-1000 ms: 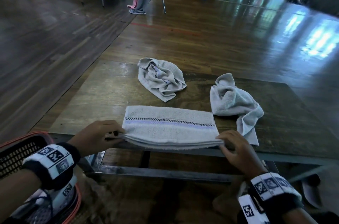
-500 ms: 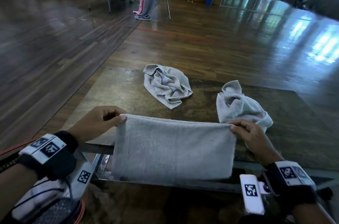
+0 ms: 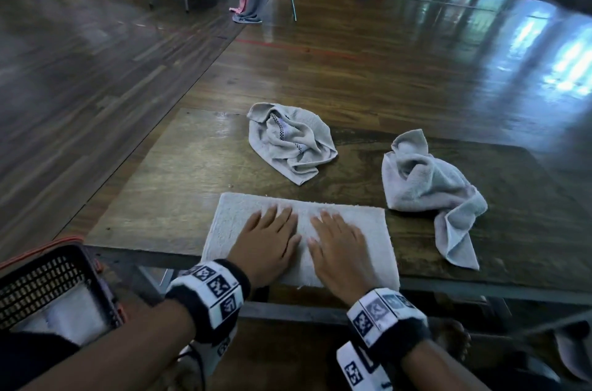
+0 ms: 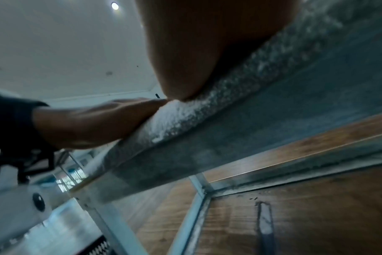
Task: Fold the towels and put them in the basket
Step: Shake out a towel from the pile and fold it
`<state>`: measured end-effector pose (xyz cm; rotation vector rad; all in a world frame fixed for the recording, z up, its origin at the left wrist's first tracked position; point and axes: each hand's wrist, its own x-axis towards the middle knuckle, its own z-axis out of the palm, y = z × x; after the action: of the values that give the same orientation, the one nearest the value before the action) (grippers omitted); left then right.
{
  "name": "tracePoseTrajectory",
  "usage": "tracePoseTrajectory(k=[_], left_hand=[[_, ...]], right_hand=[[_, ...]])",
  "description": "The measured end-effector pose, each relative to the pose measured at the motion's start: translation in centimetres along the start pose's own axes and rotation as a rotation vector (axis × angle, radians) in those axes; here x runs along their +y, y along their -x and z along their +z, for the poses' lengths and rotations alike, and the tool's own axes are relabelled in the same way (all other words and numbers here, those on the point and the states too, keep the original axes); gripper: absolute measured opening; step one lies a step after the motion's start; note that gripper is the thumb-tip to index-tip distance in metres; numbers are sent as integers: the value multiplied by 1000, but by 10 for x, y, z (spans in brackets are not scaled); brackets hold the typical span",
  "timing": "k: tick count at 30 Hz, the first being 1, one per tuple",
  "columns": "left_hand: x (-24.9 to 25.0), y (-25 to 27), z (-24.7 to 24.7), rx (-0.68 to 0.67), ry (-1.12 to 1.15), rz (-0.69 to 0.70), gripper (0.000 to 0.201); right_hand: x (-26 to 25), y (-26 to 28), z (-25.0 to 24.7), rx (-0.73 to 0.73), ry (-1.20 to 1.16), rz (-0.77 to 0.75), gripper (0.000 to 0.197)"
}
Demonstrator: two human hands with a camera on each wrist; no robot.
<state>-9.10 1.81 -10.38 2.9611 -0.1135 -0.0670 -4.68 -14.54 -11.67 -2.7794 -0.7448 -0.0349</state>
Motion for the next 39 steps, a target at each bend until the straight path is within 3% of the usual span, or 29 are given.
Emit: tracePoseTrajectory(k=[8,11,15,17,20,23,26,29,31,33,34,36,39], left_hand=[[-27,-31,9,-29,-61,-74,75],[-46,-23,4,-49,-72,-144,89],[-66,-1,-11,-77,-115,-193,94],[-60,13,-17,-14,-125,-137,88],[-37,38,-20,80,-97,60,59],[-24,55,-12,34,-89,126,57],[-40,51,-18,45,-83,40,69],[-70,33,-28,62,-254,-109,73],[-88,25,-31,-17,-377,-241,64],[-93,18,-33,5,-385,-306,52],[-90,16,-34,80,-330,-264,45],[-71,15,-33,210,-146,-14,33],[-24,28,-20,143,-108,429,31]], right_hand=[[20,-32,4,-125,82,10,59],[35,-27,-2,-116,129,97,71],[60,-16,-15,-101,98,229,82],[63,-10,-18,-104,65,242,84],[61,-5,-19,-100,10,244,83],[55,-3,-20,-131,-65,249,81],[45,0,-23,-155,-141,223,79],[28,7,-24,-170,-248,95,73],[20,13,-26,-159,-378,-10,66],[20,16,-28,-118,-416,-68,58],[22,16,-30,-80,-384,-80,55],[31,13,-34,-4,-305,-57,51],[44,-1,-35,-9,-230,90,52]])
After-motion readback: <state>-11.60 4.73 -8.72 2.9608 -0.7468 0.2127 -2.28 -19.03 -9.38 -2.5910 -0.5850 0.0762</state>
